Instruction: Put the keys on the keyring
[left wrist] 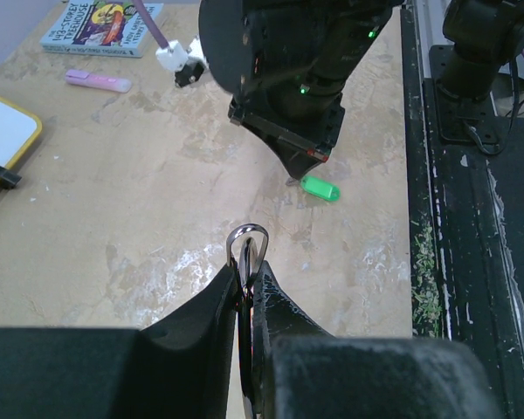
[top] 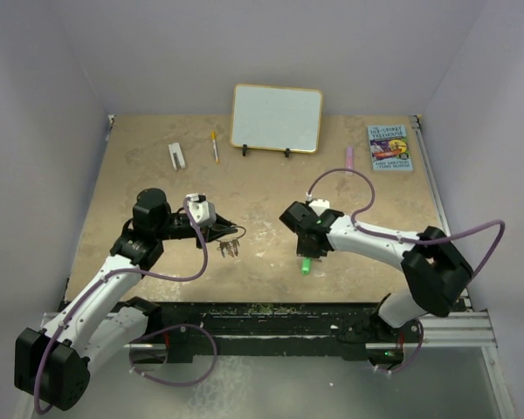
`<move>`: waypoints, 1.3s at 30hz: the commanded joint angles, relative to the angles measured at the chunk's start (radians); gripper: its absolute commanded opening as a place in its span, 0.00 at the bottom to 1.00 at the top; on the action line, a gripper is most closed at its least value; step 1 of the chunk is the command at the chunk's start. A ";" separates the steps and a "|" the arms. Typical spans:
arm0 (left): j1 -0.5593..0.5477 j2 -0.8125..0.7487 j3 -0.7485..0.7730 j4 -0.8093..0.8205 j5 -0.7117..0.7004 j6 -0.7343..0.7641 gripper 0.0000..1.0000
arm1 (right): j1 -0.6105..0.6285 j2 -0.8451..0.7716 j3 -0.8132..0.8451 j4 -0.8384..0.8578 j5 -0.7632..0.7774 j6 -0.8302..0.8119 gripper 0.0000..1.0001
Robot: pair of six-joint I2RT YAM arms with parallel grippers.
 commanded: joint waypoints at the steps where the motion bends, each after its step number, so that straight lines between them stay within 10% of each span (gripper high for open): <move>1: -0.005 -0.017 0.019 0.025 -0.008 0.040 0.04 | -0.005 -0.144 -0.008 0.078 0.014 -0.088 0.00; 15: -0.008 0.017 0.227 -0.201 -0.124 0.158 0.05 | 0.029 -0.547 0.042 0.303 -0.274 -0.290 0.00; 39: -0.007 0.027 0.231 -0.268 -0.132 0.243 0.04 | 0.216 -0.271 0.382 0.449 -0.298 -0.238 0.00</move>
